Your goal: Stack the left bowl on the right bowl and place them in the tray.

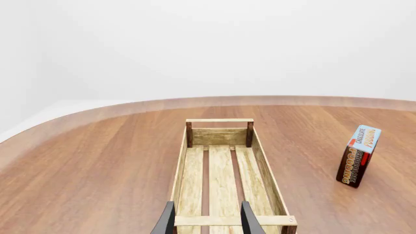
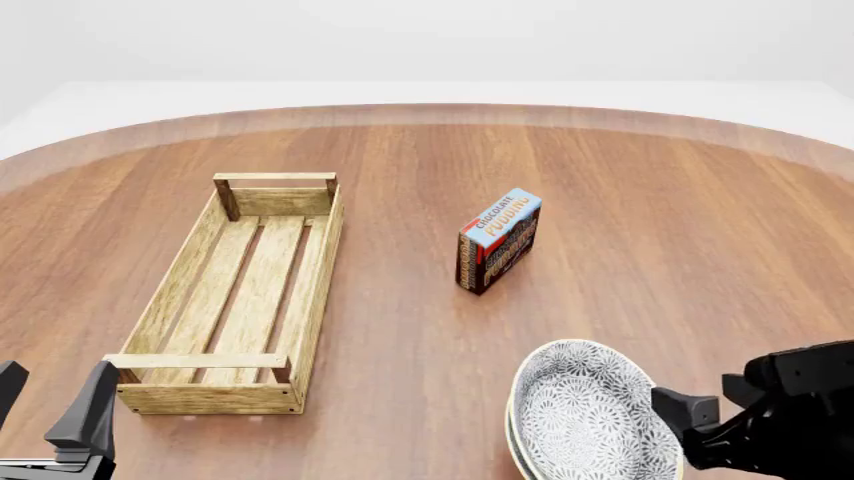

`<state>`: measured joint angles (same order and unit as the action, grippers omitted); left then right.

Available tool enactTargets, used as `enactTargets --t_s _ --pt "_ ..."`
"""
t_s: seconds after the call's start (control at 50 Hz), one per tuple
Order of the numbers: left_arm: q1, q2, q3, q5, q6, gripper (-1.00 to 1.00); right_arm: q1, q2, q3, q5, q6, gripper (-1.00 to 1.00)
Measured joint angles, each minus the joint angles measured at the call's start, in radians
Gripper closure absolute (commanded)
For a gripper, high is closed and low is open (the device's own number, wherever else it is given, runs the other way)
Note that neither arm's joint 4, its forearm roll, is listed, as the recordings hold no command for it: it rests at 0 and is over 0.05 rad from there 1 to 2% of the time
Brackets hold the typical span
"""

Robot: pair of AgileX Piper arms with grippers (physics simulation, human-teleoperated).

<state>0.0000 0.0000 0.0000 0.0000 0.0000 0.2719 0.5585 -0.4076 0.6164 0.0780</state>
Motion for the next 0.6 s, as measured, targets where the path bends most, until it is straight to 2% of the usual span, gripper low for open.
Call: enactTargets --t_s 0.26,0.6 --pt "0.000 0.000 0.000 0.000 0.000 -1.00 0.055 -0.001 0.041 0.002 0.076 -1.00" --pt "0.000 0.000 0.000 0.000 0.000 -1.00 0.051 0.022 0.112 -0.075 0.133 -1.00"
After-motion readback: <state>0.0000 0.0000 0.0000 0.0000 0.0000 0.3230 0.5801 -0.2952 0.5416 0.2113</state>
